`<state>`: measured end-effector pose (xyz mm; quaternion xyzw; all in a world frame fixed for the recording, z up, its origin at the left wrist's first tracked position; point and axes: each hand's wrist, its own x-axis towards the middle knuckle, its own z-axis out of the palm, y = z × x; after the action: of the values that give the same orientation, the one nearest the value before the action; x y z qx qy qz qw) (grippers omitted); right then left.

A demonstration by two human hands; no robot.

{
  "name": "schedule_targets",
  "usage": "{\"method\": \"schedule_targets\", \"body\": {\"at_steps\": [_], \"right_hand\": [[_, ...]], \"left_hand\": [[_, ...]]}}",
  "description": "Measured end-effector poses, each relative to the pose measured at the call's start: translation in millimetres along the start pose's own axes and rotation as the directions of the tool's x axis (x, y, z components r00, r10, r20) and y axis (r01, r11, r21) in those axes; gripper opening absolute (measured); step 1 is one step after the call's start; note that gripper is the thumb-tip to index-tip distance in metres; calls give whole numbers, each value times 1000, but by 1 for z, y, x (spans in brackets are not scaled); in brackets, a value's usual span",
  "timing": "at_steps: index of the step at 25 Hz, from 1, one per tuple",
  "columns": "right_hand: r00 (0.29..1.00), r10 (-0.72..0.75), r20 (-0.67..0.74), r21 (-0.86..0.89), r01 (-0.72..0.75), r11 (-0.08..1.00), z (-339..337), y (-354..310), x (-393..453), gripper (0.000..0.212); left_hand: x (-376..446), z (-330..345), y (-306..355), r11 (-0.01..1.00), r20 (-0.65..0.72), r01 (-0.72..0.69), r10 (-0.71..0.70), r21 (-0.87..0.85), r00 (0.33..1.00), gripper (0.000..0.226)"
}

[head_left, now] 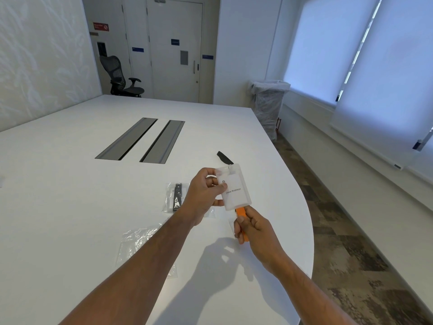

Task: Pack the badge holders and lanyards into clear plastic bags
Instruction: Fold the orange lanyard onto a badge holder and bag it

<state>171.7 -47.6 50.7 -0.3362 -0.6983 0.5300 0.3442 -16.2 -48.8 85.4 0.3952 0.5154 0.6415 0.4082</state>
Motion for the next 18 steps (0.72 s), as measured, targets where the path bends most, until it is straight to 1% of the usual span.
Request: {"method": "schedule_targets", "body": {"at_steps": [2, 5, 6, 7, 11, 13, 18], "right_hand": [[1000, -13, 6, 15, 13, 1000, 2, -3, -2, 39], [1000, 10, -3, -27, -10, 1000, 6, -6, -6, 62], [1000, 2, -4, -32, -3, 999, 7, -7, -7, 67], [1000, -18, -5, -30, 18, 999, 8, -10, -8, 67], [991, -131, -25, -9, 131, 991, 5, -27, -1, 41], [984, -172, -55, -5, 172, 985, 1, -37, 7, 35], [966, -233, -112, -163, 213, 963, -8, -53, 31, 27]], "left_hand": [[1, -1, 0, 999, -51, -10, 12, 34, 999, 27], [1, -2, -2, 994, -87, -36, 45, 104, 995, 29], [1, -3, -3, 991, -88, -45, 56, 129, 995, 29], [1, -3, -4, 988, -86, -51, 64, 148, 994, 30], [-4, -5, -8, 979, -44, -69, 78, 192, 996, 31], [-7, -6, -10, 975, 6, -72, 73, 211, 997, 32], [-12, -5, -12, 981, 124, -44, 21, 189, 992, 30]]}}
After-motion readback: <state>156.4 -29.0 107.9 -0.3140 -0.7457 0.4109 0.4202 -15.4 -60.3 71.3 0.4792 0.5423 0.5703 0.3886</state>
